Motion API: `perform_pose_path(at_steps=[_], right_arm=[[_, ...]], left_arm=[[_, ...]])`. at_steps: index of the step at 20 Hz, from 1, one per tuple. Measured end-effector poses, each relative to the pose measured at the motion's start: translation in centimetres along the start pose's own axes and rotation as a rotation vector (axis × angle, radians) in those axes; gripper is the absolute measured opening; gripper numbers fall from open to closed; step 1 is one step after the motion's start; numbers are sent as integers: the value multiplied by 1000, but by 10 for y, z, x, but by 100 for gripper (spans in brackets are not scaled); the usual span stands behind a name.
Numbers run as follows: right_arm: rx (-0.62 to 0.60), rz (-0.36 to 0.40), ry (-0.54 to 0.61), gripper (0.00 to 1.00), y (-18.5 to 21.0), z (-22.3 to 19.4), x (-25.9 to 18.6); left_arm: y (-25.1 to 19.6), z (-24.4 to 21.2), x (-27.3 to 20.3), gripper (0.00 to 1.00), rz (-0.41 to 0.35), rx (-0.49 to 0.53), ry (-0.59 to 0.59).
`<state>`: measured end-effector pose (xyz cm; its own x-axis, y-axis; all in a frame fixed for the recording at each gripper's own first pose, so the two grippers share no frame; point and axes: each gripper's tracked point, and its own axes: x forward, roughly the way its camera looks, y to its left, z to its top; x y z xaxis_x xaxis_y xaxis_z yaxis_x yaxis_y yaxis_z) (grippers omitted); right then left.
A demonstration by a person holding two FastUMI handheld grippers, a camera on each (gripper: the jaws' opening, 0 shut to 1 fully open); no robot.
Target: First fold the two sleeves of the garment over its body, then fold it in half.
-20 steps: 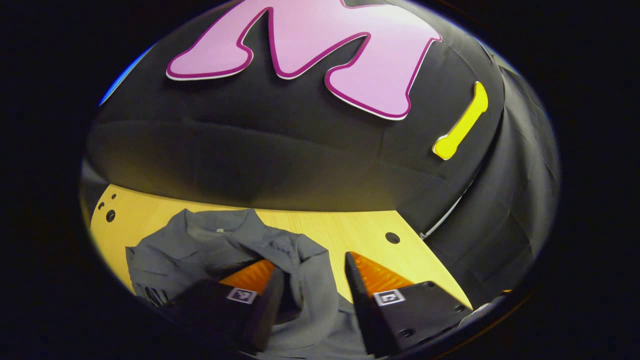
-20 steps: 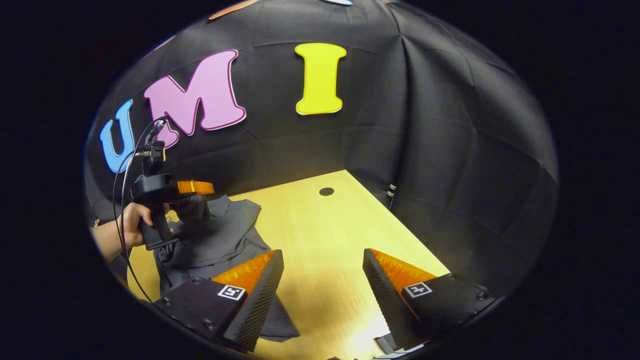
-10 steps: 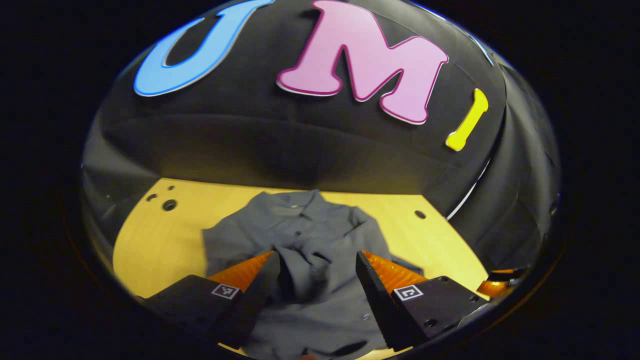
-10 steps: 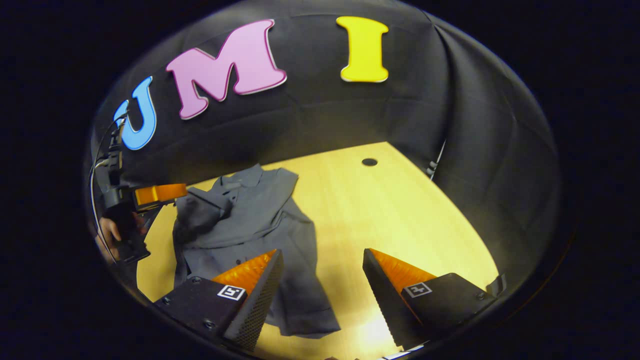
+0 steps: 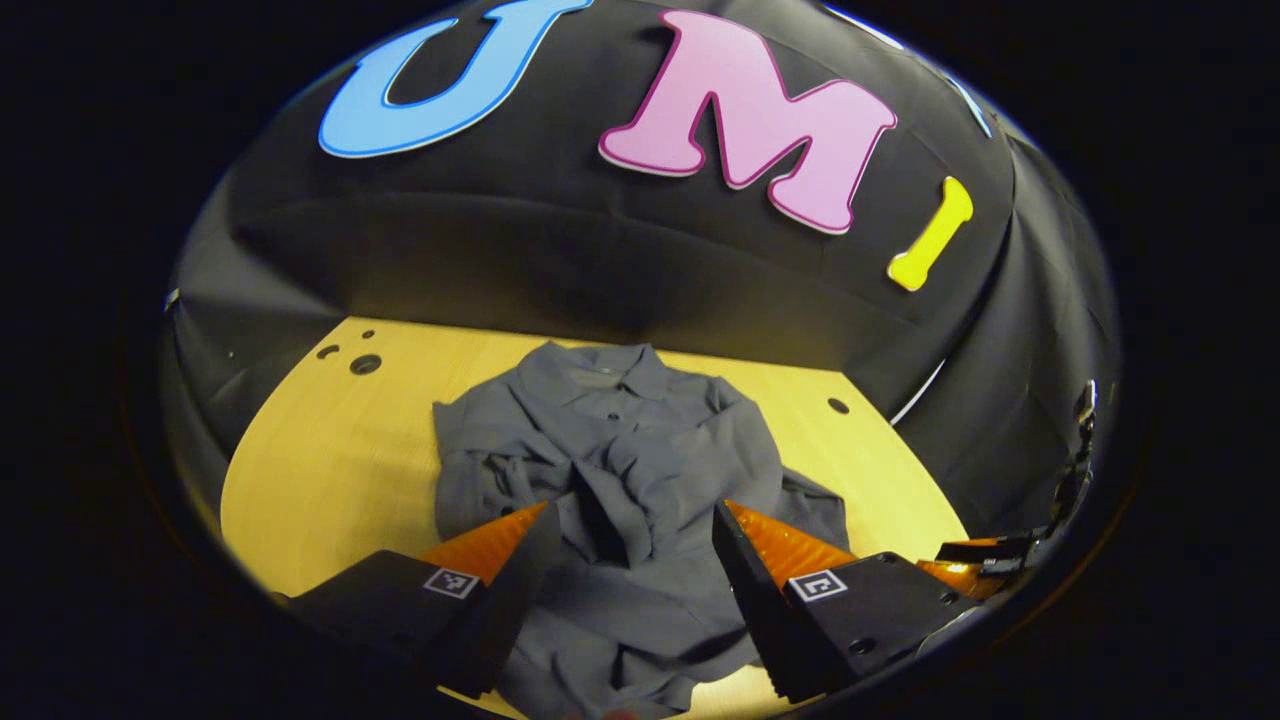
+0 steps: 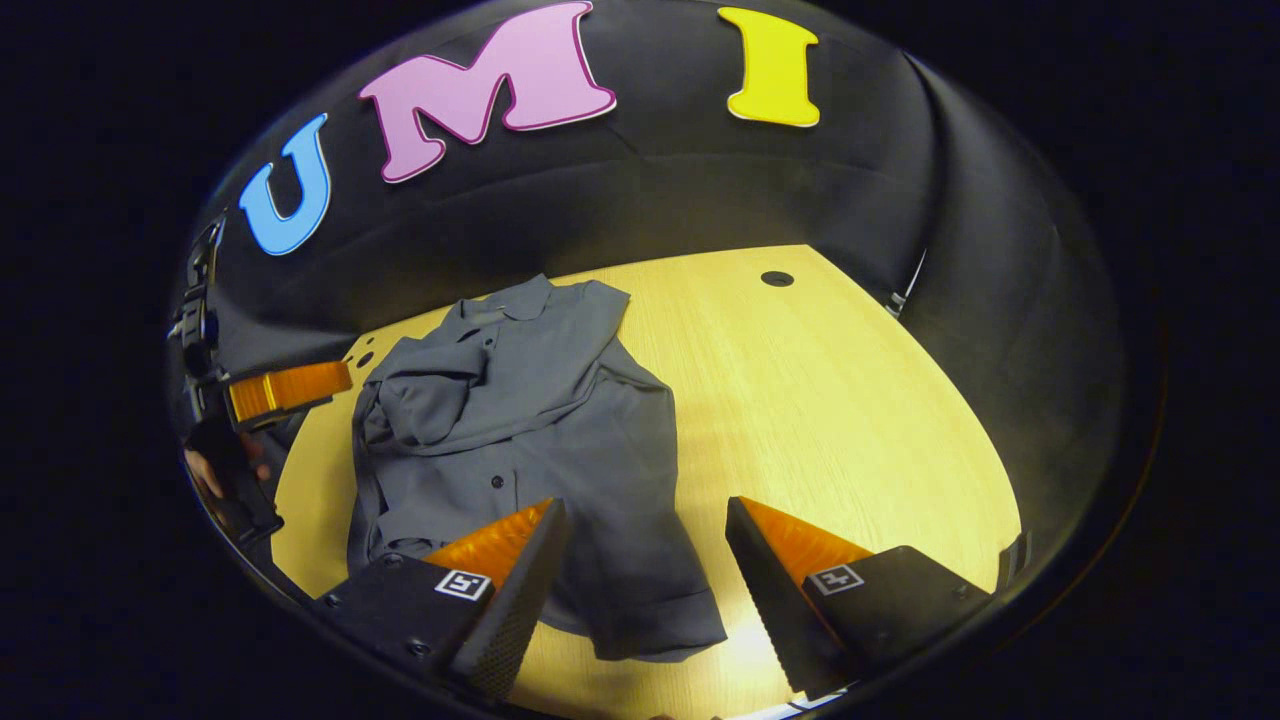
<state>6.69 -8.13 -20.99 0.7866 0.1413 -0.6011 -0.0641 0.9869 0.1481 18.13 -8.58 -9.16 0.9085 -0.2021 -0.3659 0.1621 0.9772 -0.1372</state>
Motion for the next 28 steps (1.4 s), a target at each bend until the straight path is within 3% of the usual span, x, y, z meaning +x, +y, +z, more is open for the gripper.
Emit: perform_pose_path(at_steps=[6, 10, 16, 22, 24, 25, 26, 28], right_arm=[[1, 14, 147, 99, 14, -42, 34], [-18, 3, 230, 99, 11, -74, 43], [-63, -12, 258, 99, 9, -88, 49], [-156, -48, 244, 97, 13, -96, 50], [-149, -40, 244, 86, 18, -96, 50], [-148, -31, 243, 70, 22, -96, 51], [-148, -19, 246, 69, 27, -97, 51], [-144, 13, 253, 36, 36, -97, 50]], left_arm=[[73, -109, -45, 96, 156, -71, 183], [87, -160, -63, 96, 195, -140, 266], [55, -191, -61, 96, 163, -54, 326], [53, -202, -49, 95, 212, 91, 376], [40, -202, -44, 75, 190, 118, 359], [35, -200, -43, 63, 173, 119, 344], [30, -200, -42, 51, 167, 121, 334], [22, -198, -38, 27, 150, 126, 316]])
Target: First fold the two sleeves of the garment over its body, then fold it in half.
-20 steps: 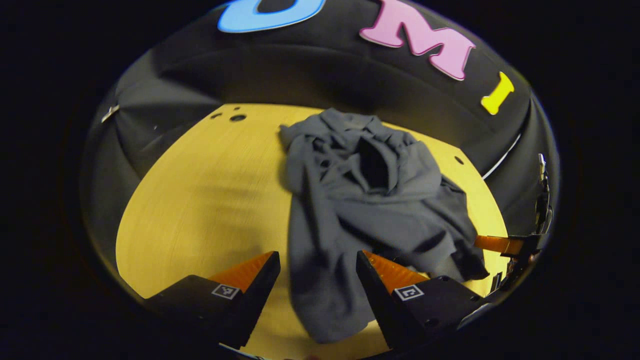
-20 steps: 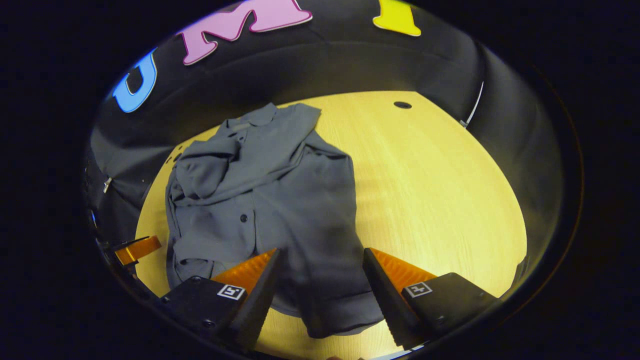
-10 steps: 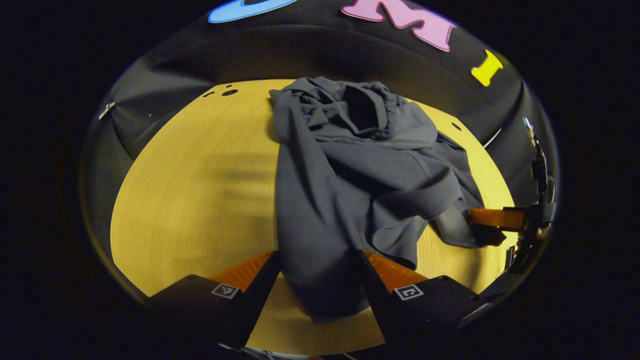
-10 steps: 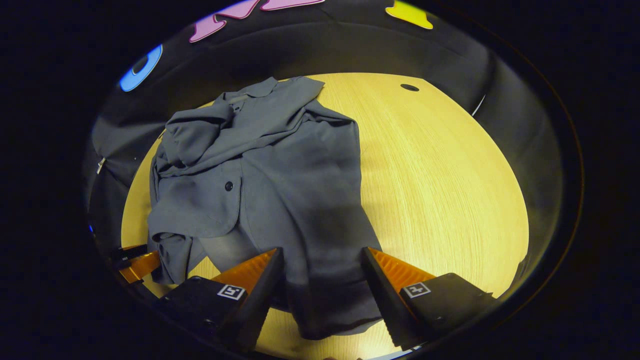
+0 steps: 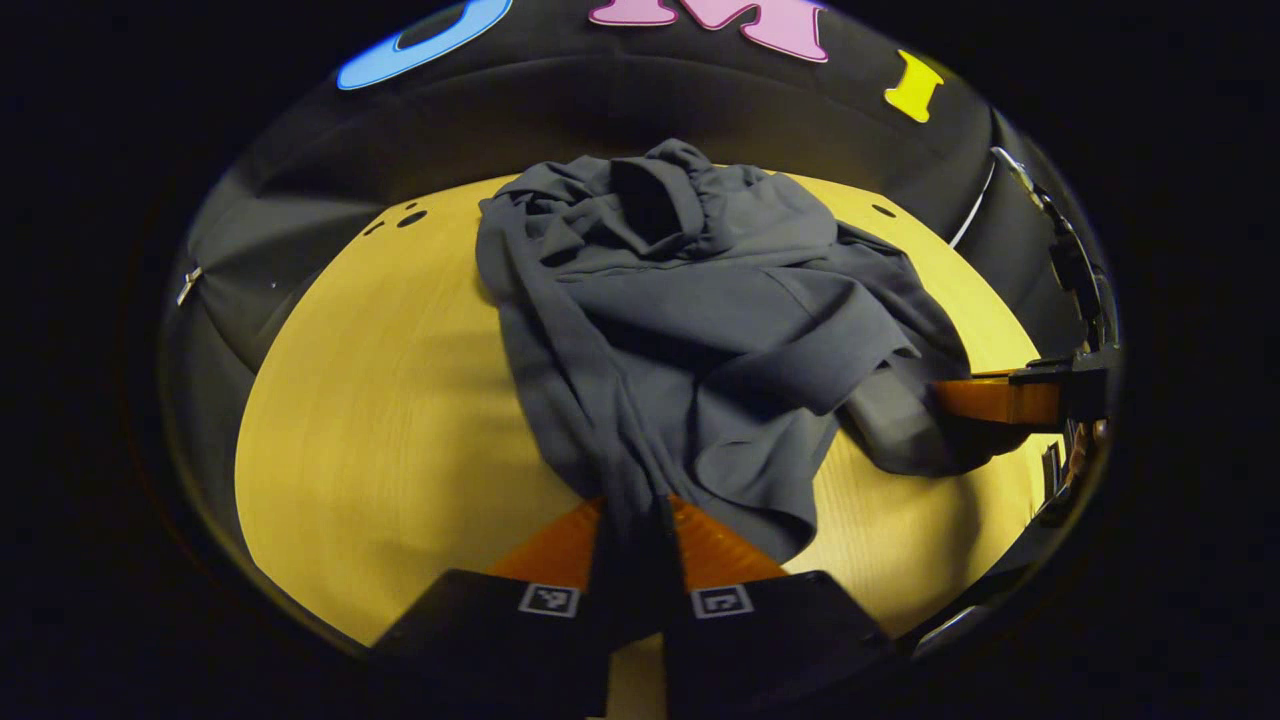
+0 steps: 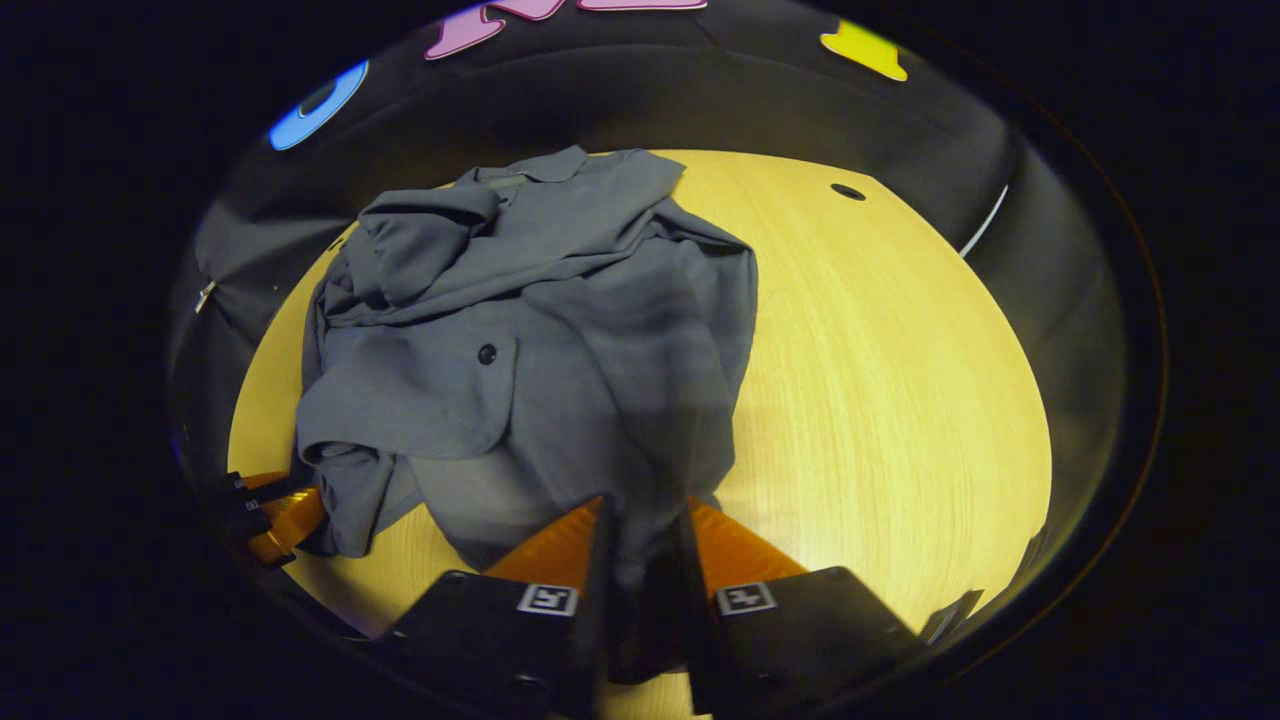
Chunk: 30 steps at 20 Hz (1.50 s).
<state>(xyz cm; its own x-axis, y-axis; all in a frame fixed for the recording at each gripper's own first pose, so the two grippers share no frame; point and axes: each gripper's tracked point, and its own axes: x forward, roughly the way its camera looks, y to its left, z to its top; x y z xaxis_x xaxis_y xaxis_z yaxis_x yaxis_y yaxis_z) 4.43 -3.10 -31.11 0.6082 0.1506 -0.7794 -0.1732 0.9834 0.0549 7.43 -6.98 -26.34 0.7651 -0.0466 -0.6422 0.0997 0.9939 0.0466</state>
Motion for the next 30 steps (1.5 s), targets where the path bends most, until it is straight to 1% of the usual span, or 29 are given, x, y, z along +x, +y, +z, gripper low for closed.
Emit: perform_pose_path(at_steps=[1, 2, 3, 5, 7, 10, 13, 15, 18, 21, 22, 26, 30], right_arm=[[4, 6, 4, 20, 1, 0, 1], [12, 16, 8, 13, 2, -1, 3], [28, 23, 15, 9, 1, 0, 1], [67, 39, 37, 9, 0, 1, -1], [109, 42, 28, 8, -3, 9, -6], [160, 52, 10, 8, -3, 22, -17], [162, 68, -33, 8, 2, 51, -27], [154, 86, -82, 8, 6, 81, -34], [151, 109, -170, 8, 17, 138, -37], [141, 127, -257, 8, 28, 197, -36], [142, 130, -285, 8, 35, 226, -28], [176, 140, -379, 8, 41, 299, -18], [196, 134, -460, 8, 46, 362, 10]], left_arm=[[-2, 1, 2, 15, -6, 0, -9], [-2, 2, 2, 7, -17, -4, -13], [-3, 3, 2, 6, -33, -17, -22], [-1, 4, -3, 6, -67, -86, -16], [5, 16, -13, 6, -84, -142, -41], [13, 46, -33, 6, -98, -168, -117], [17, 86, -54, 6, -113, -189, -203], [21, 119, -64, 5, -127, -221, -255], [32, 172, -73, 5, -150, -268, -332], [50, 221, -70, 5, -151, -290, -396], [55, 236, -68, 5, -153, -295, -413], [82, 302, -51, 5, -138, -286, -491], [112, 359, -14, 5, -122, -280, -540]])
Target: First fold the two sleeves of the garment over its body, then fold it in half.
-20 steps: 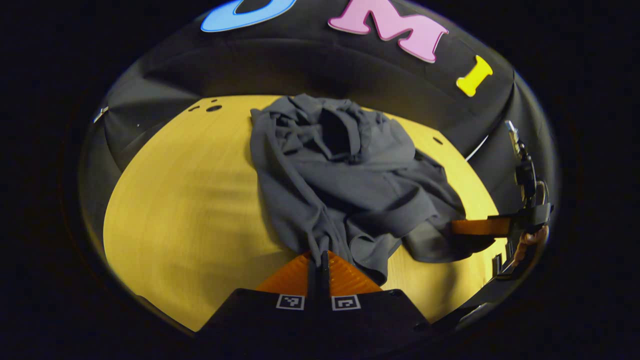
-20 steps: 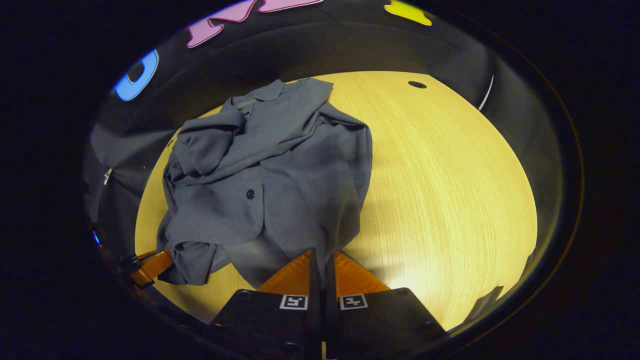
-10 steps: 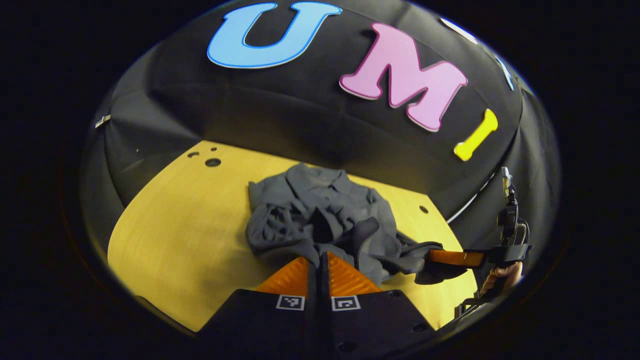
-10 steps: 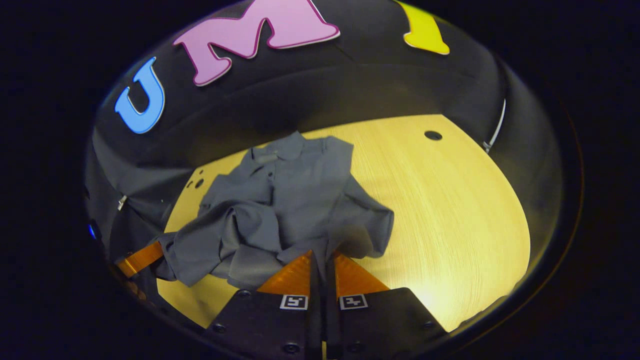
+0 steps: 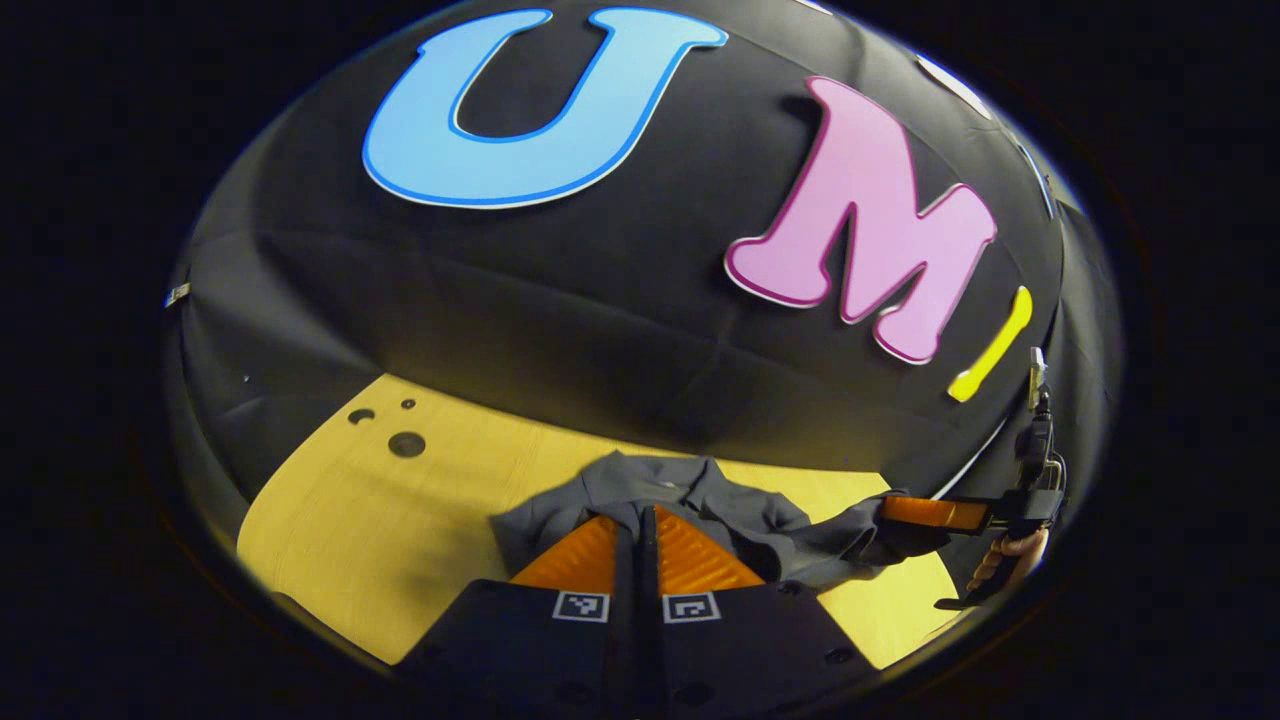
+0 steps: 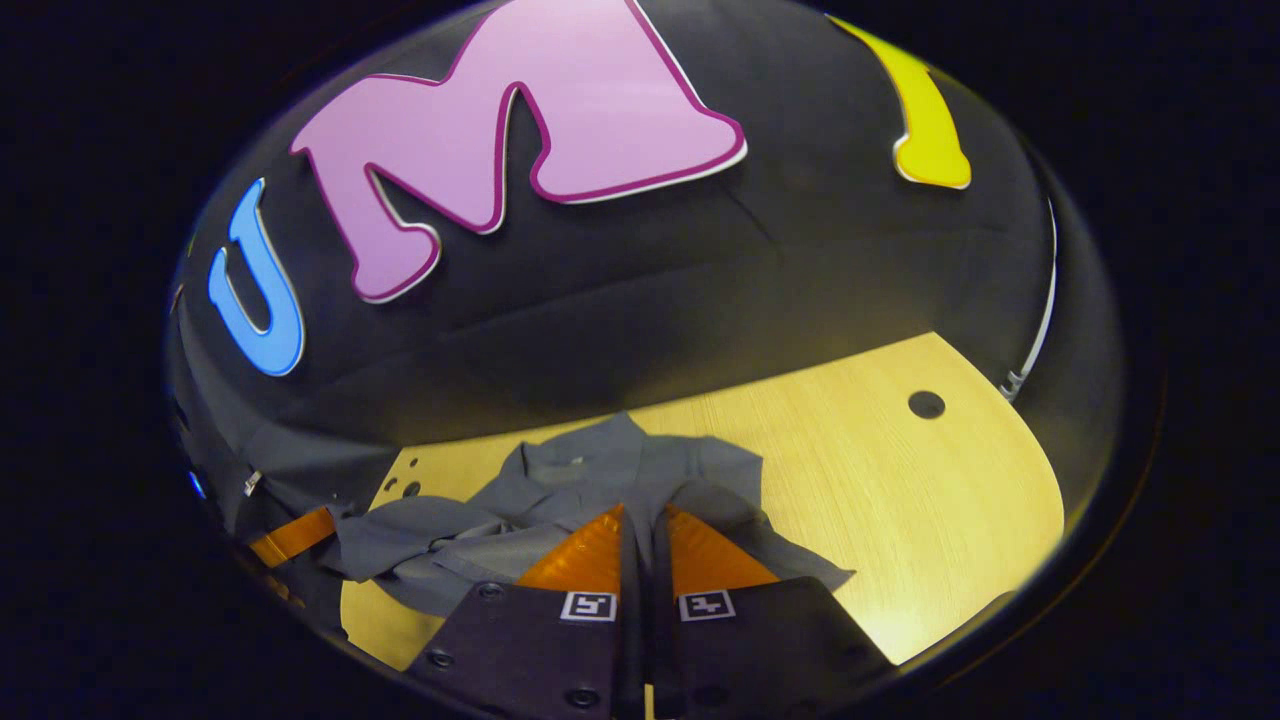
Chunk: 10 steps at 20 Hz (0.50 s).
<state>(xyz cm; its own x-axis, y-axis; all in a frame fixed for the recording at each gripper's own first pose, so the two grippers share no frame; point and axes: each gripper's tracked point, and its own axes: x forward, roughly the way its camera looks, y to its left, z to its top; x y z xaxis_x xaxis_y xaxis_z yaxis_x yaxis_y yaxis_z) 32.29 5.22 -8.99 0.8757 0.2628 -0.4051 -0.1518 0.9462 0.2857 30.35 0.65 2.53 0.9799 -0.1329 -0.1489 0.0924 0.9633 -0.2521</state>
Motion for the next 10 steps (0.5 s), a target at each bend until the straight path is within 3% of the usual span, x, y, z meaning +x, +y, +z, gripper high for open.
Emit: perform_pose_path(at_steps=[5, 8, 10], right_arm=[[96, -35, -53, 8, -8, 15, 72], [137, -56, -45, 8, -17, 4, 108], [105, -110, -53, 12, -31, -3, 126]], left_arm=[[46, 12, 88, 5, 28, -78, -21], [67, -5, 133, 5, 25, -118, 1], [81, -23, 152, 9, 54, -102, 31]])
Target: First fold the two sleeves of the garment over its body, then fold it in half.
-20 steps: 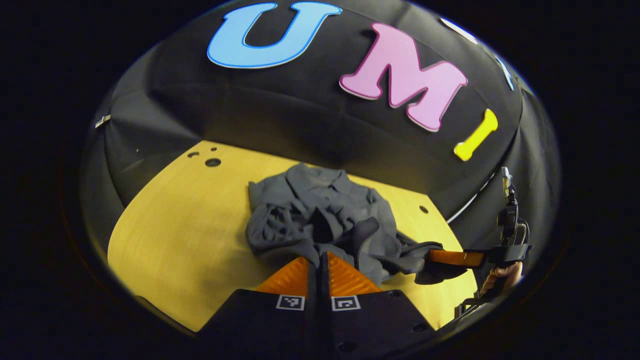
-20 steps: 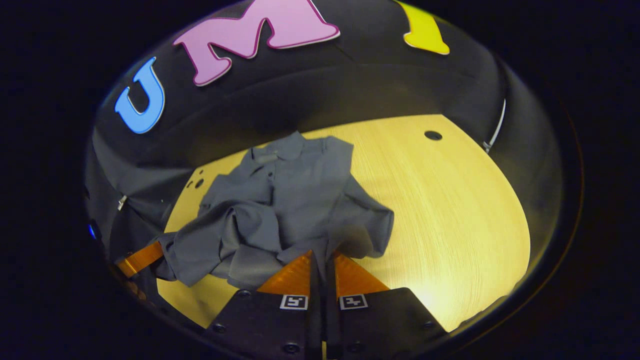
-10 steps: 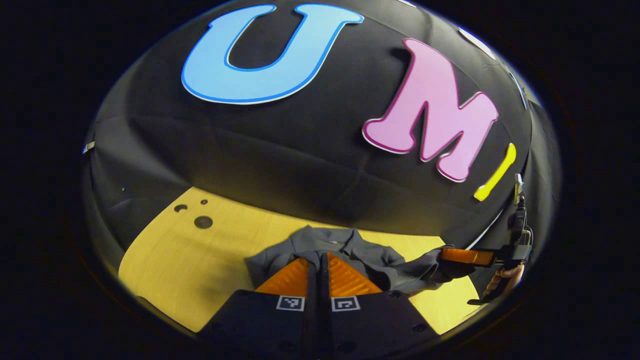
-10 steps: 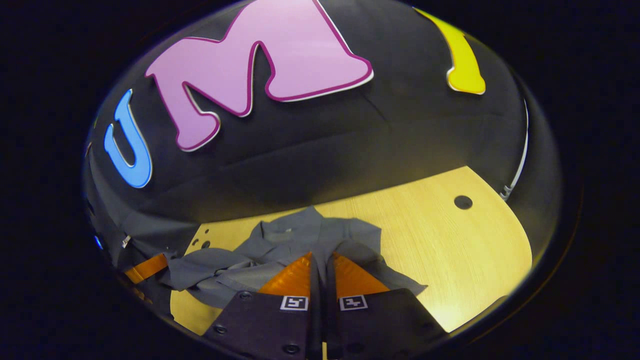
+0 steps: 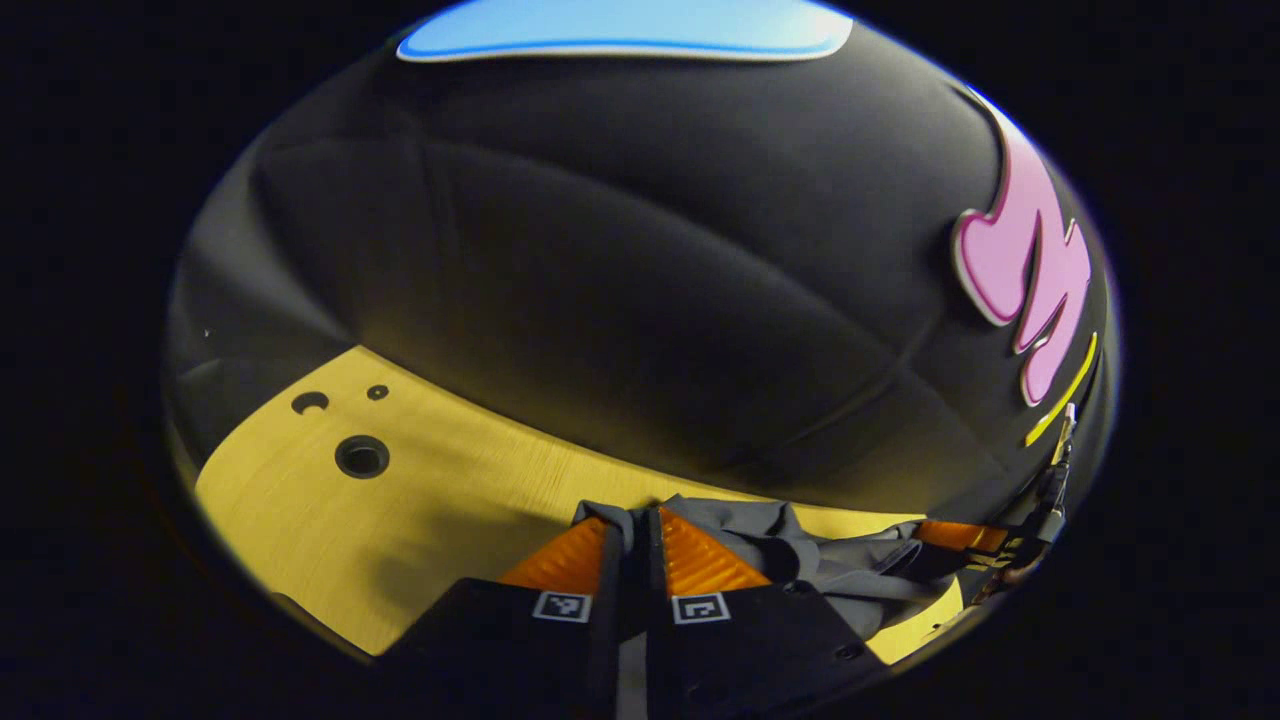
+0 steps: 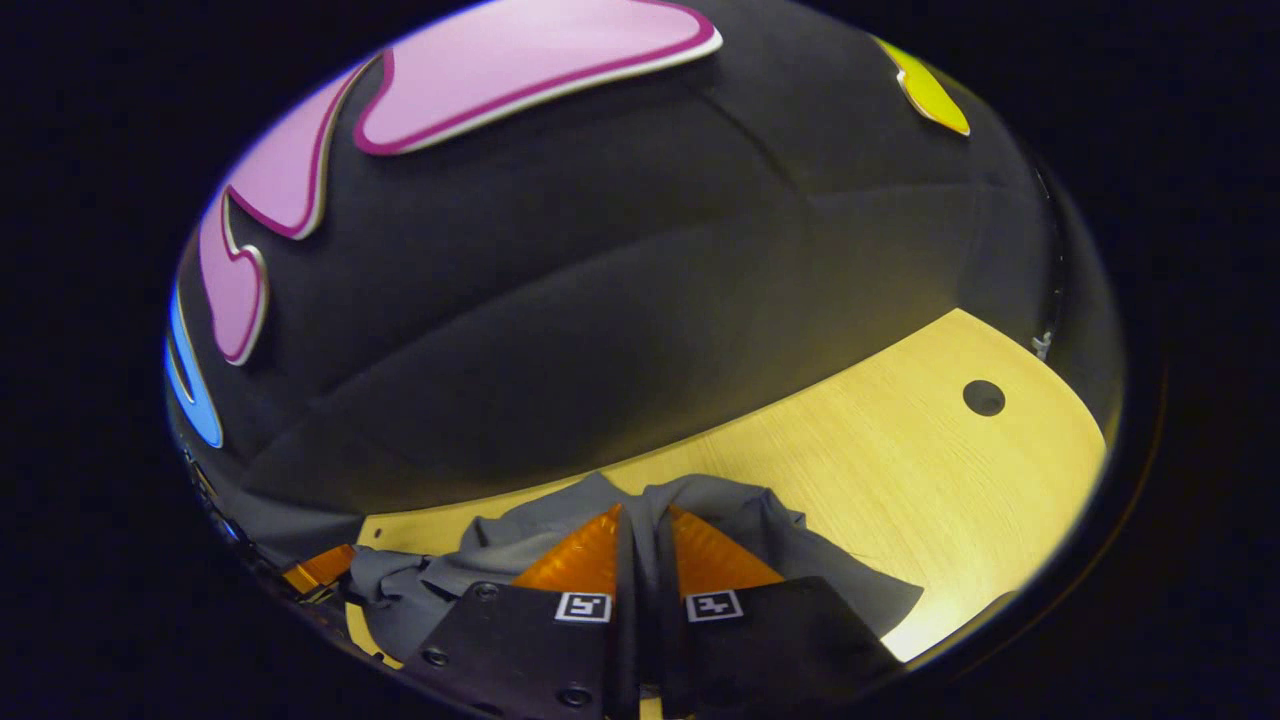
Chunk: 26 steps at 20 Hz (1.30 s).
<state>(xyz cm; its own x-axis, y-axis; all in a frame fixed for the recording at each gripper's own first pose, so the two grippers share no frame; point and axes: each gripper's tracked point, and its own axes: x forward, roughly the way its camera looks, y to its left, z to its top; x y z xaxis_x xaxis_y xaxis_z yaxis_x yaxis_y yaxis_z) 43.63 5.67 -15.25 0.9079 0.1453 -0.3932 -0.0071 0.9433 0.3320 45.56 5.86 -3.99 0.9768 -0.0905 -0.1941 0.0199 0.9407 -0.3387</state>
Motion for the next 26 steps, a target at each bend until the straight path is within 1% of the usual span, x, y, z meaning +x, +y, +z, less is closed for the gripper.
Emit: perform_pose_path(at_steps=[1, 3, 4, 5, 6, 7, 8, 12, 13, 14, 15, 16, 17, 18, 20, 21, 23, 24, 26], right_arm=[[-25, -20, -11, 31, -7, 1, 4], [-50, -31, -13, 68, -13, 0, 1], [-60, -34, -12, 72, -15, -1, -4], [-73, -29, -14, 74, -14, 1, -9], [-96, -37, -18, 73, -18, 5, -14], [-119, -35, -25, 98, -18, 6, -19], [-140, -36, -35, 99, -16, 9, -30], [-197, -36, -113, 99, -7, 29, -84], [-207, -34, -141, 99, -4, 35, -100], [-223, -23, -172, 99, 2, 41, -116], [-243, -16, -198, 98, 6, 46, -133], [-265, -11, -224, 98, 11, 51, -150], [-283, -7, -248, 99, 16, 56, -168], [-294, -3, -272, 98, 21, 59, -187], [-299, 40, -319, 98, 39, 62, -224], [-312, 53, -332, 98, 44, 61, -243], [-354, 59, -345, 98, 52, 51, -277], [-371, 63, -349, 98, 56, 44, -293], [-403, 74, -379, 98, 59, 31, -324]], left_arm=[[5, -9, 4, 12, 18, 18, 21], [9, -12, 3, 47, 41, 43, 41], [7, -9, -1, 53, 41, 59, 36], [4, -1, -9, 68, 43, 82, 18], [2, 12, -17, 81, 55, 106, -7], [-1, 22, -23, 95, 58, 128, -30], [-8, 32, -35, 96, 58, 145, -52], [-40, 62, -97, 96, 49, 195, -116], [-48, 66, -114, 96, 33, 201, -137], [-58, 67, -132, 96, 16, 200, -149], [-63, 65, -148, 96, 15, 198, -158], [-67, 65, -167, 92, 16, 198, -174], [-73, 64, -187, 92, 10, 203, -190], [-77, 62, -206, 96, 4, 215, -208], [-82, 44, -242, 96, 1, 257, -216], [-80, 33, -256, 96, 18, 277, -212], [-84, 10, -285, 96, 28, 301, -194], [-88, 0, -300, 96, 23, 312, -182], [-99, -25, -327, 96, -31, 375, -154]])
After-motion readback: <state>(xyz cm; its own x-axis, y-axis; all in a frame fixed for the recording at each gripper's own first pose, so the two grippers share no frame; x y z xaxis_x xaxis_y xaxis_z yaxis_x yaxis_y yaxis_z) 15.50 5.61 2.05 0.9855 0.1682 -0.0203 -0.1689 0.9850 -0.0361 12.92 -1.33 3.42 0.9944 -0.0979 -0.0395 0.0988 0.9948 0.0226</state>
